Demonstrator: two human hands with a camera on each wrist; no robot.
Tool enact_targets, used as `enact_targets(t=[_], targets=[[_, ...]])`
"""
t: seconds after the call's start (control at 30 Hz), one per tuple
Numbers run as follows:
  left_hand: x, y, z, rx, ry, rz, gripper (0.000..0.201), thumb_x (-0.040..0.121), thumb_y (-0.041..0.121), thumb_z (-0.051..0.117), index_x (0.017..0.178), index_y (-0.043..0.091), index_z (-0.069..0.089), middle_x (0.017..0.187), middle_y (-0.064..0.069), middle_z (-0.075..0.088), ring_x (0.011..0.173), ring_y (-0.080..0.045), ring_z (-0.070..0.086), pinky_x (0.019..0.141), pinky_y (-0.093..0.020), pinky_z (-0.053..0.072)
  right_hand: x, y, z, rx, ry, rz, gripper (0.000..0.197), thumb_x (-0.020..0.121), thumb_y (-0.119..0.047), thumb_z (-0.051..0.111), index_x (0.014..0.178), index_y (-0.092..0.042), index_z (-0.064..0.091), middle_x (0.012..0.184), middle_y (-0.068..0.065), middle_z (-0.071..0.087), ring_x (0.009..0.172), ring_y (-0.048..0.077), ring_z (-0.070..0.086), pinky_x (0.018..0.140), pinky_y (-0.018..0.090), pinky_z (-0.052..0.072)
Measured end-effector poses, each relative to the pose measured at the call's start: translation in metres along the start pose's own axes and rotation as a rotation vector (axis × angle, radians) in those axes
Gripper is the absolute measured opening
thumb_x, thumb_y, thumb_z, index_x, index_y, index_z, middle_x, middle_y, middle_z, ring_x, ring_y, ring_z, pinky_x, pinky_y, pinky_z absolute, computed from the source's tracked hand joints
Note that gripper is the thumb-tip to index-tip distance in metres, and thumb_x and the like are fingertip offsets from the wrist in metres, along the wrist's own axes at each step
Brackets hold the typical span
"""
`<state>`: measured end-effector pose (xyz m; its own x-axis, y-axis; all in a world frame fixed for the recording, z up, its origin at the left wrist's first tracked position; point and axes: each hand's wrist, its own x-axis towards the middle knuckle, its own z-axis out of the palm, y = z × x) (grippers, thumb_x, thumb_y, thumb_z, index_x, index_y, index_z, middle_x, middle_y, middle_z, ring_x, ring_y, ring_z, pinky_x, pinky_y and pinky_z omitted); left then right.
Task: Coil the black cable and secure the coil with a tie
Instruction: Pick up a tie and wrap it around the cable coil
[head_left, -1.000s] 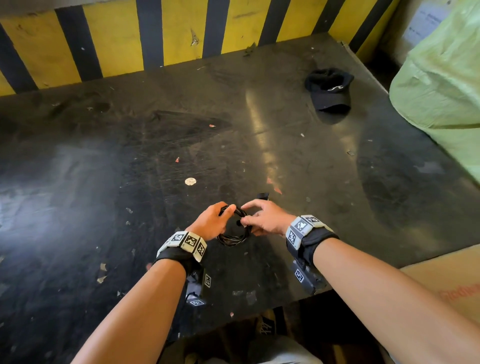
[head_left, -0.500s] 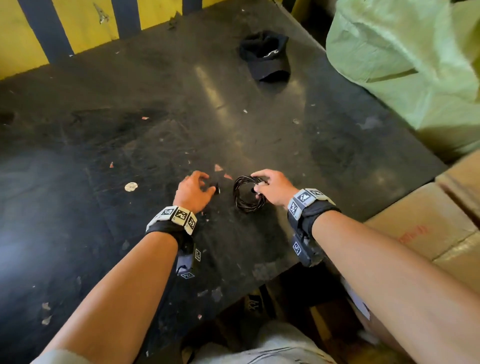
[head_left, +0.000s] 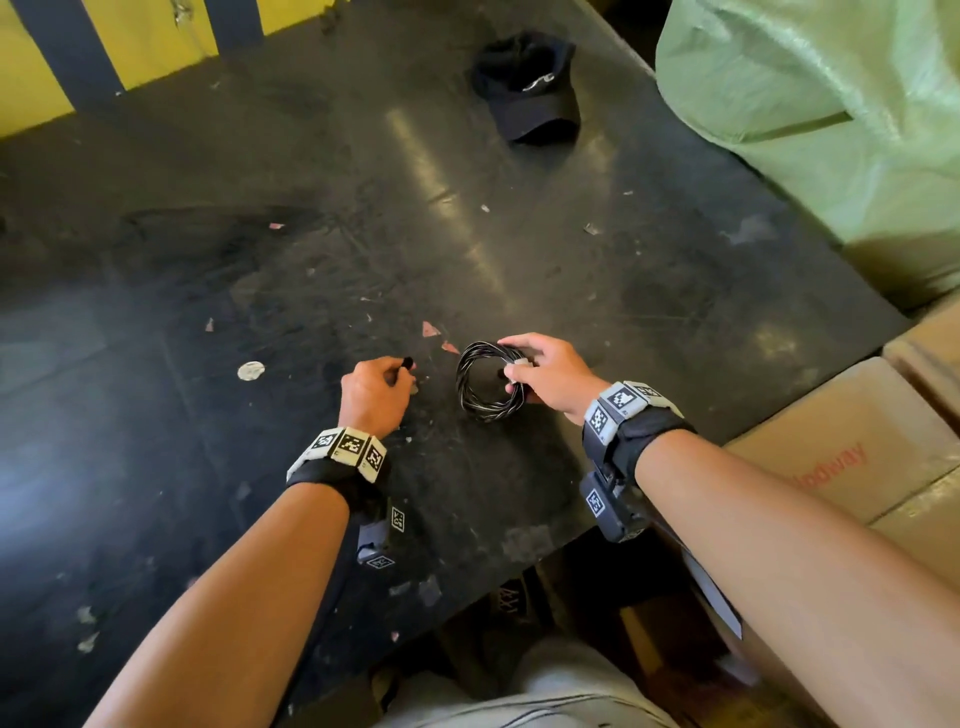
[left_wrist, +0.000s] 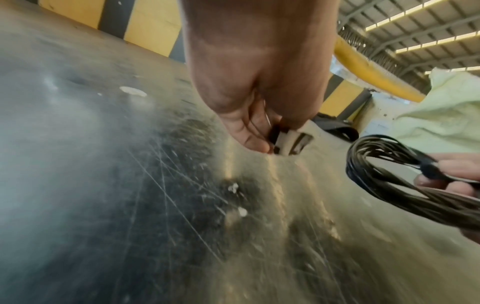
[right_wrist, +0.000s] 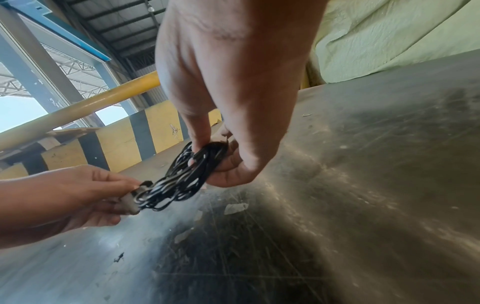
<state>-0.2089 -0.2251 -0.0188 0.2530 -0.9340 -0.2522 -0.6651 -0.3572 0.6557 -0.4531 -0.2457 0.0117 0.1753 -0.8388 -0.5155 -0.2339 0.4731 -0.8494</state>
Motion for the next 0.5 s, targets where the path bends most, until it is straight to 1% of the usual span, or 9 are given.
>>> enact_targets(t=[0.03,0.07,0.1,0.17,0.2,0.23,0.3,0.37,0.5], targets=[[-0.002,-0.002,-0.005,-0.036,-0.035,-0.011,0.015,0.096,0.015,0.063,0.108,0.018,0.072,0.085,0.002,0.077,0.068,0.003,0.07,0.067,-0.008,0.052,0.0,-0.003,0.003,0.023,-0.013,-0.004,0.035,0.094,0.005,0.062,0.125,-0.012,0.065,0.096,0.015,0.067,0.071,0.019,0.067,0.068,0.033,0.062],[-0.004,-0.005,-0.009,-0.078,-0.066,-0.032,0.012,0.096,0.014,0.064,0.105,0.021,0.066,0.084,0.005,0.076,0.063,0.005,0.069,0.06,-0.007,0.05,0.0,-0.007,0.007,0.045,-0.027,-0.012,0.035,0.094,0.005,0.062,0.124,-0.013,0.065,0.095,0.015,0.067,0.07,0.018,0.067,0.063,0.029,0.06],[-0.007,-0.008,-0.013,-0.117,-0.081,-0.053,0.01,0.095,0.014,0.065,0.1,0.021,0.06,0.083,0.008,0.077,0.064,0.004,0.071,0.057,-0.009,0.051,-0.001,-0.01,0.012,0.065,-0.04,-0.024,0.036,0.094,0.006,0.062,0.124,-0.013,0.065,0.095,0.014,0.066,0.07,0.018,0.067,0.062,0.027,0.059],[-0.01,-0.017,-0.023,-0.174,-0.111,-0.108,0.013,0.095,0.017,0.067,0.093,0.022,0.055,0.082,0.007,0.079,0.075,-0.011,0.076,0.063,-0.024,0.056,-0.002,-0.018,0.022,0.082,-0.069,-0.064,0.037,0.094,0.007,0.062,0.126,-0.011,0.065,0.094,0.011,0.067,0.072,0.021,0.066,0.07,0.031,0.06],[-0.013,-0.02,-0.029,-0.206,-0.146,-0.137,0.013,0.094,0.017,0.069,0.091,0.021,0.057,0.081,0.004,0.08,0.078,-0.019,0.077,0.063,-0.031,0.056,-0.003,-0.022,0.027,0.081,-0.084,-0.086,0.037,0.094,0.007,0.062,0.127,-0.01,0.065,0.095,0.01,0.068,0.073,0.022,0.066,0.075,0.034,0.06],[-0.017,-0.024,-0.034,-0.253,-0.178,-0.163,0.011,0.092,0.016,0.071,0.089,0.018,0.061,0.079,0.0,0.08,0.075,-0.022,0.076,0.061,-0.032,0.056,-0.004,-0.026,0.033,0.08,-0.098,-0.108,0.037,0.094,0.007,0.061,0.127,-0.01,0.065,0.096,0.011,0.068,0.074,0.023,0.066,0.078,0.036,0.061],[-0.027,-0.027,-0.047,-0.36,-0.225,-0.216,0.008,0.091,0.01,0.073,0.085,0.01,0.069,0.073,-0.007,0.077,0.062,-0.016,0.072,0.053,-0.025,0.057,-0.008,-0.036,0.045,0.076,-0.128,-0.148,0.036,0.095,0.007,0.061,0.125,-0.012,0.066,0.098,0.013,0.067,0.074,0.023,0.066,0.084,0.04,0.06],[-0.036,-0.032,-0.063,-0.433,-0.239,-0.269,0.006,0.09,0.01,0.074,0.084,0.008,0.075,0.077,-0.011,0.076,0.06,-0.013,0.069,0.054,-0.02,0.058,-0.013,-0.044,0.058,0.074,-0.174,-0.171,0.036,0.095,0.007,0.061,0.124,-0.014,0.066,0.094,0.009,0.067,0.075,0.022,0.067,0.086,0.042,0.06],[-0.052,-0.047,-0.09,-0.575,-0.206,-0.361,0.008,0.091,0.01,0.073,0.088,0.004,0.077,0.075,-0.01,0.077,0.058,-0.009,0.071,0.053,-0.017,0.057,-0.025,-0.054,0.086,0.08,-0.3,-0.185,0.038,0.096,0.008,0.059,0.129,-0.009,0.063,0.093,0.006,0.068,0.074,0.019,0.067,0.076,0.032,0.062]])
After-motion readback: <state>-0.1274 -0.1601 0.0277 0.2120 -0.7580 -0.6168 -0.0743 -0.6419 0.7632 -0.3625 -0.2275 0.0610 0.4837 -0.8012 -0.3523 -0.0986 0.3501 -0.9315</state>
